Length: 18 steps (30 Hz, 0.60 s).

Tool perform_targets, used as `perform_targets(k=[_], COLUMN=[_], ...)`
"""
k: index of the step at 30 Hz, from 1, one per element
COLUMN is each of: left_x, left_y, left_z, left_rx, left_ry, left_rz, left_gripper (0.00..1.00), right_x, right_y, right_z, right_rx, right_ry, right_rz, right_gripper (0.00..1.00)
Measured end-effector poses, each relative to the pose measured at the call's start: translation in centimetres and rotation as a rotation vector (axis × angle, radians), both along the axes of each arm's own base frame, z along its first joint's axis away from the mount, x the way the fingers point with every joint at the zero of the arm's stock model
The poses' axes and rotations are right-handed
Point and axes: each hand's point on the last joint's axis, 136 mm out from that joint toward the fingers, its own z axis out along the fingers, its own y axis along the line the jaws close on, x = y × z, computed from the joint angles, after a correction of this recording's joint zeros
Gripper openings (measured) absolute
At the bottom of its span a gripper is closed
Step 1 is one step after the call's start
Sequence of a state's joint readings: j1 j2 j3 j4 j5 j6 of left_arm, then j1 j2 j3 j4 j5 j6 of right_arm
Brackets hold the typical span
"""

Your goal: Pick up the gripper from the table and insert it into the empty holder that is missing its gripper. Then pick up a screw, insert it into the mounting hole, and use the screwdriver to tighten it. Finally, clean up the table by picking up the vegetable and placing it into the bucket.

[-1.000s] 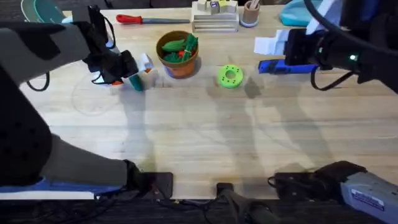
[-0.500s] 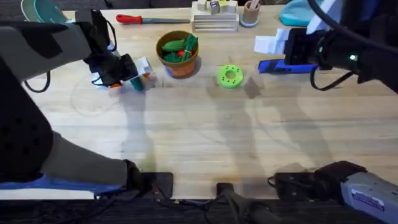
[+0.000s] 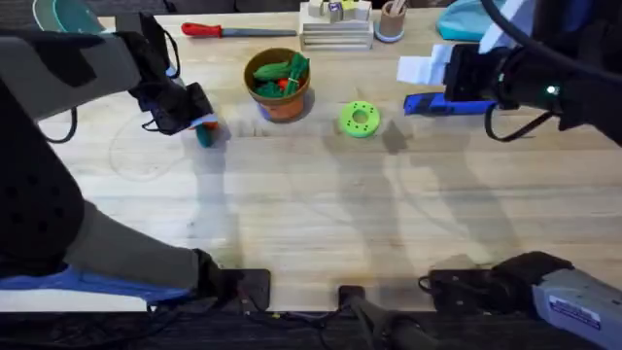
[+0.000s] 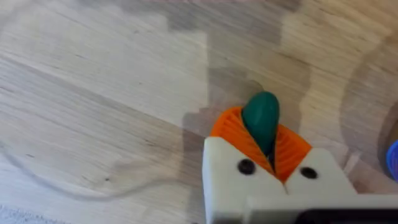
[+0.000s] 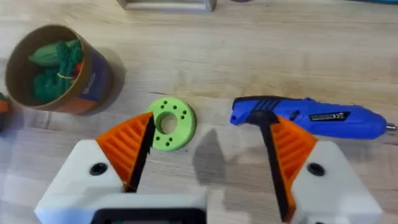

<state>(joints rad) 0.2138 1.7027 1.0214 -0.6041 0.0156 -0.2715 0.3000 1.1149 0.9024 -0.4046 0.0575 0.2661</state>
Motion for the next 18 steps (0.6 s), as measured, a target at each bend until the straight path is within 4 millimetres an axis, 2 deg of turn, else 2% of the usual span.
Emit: perform_targets(k=[6,9,11,14,18], left_x=[-0.5,-0.6,0.5,3.0,6.3], left_y=[-0.3,-0.5,-0.4,-0.5,-1.9], left_z=[0.1,0.9,2.3,5.6,10.0], left_rx=[-0.021,-0.038,-0.044,-0.065,-0.116], left_ry=[0.049,0.087,0.072,-0.005,-0.128], left_rz=[-0.003,-0.005,-0.007,-0.020,-0.076], left_gripper=[0.025,0.025,0.025,0.025,0.024], right_x=[0.0,0.0,0.0,0.0,0.0], right_y=[0.0,0.0,0.0,0.0,0.0], right_z=[0.0,0.0,0.0,0.0,0.0], right_rx=[0.000,0.000,0.000,0.000,0.000], right_ry=[0.000,0.000,0.000,0.000,0.000], right_rz=[0.000,0.000,0.000,0.000,0.000], right_gripper=[0.991,0.990,0.990,0.991,0.991])
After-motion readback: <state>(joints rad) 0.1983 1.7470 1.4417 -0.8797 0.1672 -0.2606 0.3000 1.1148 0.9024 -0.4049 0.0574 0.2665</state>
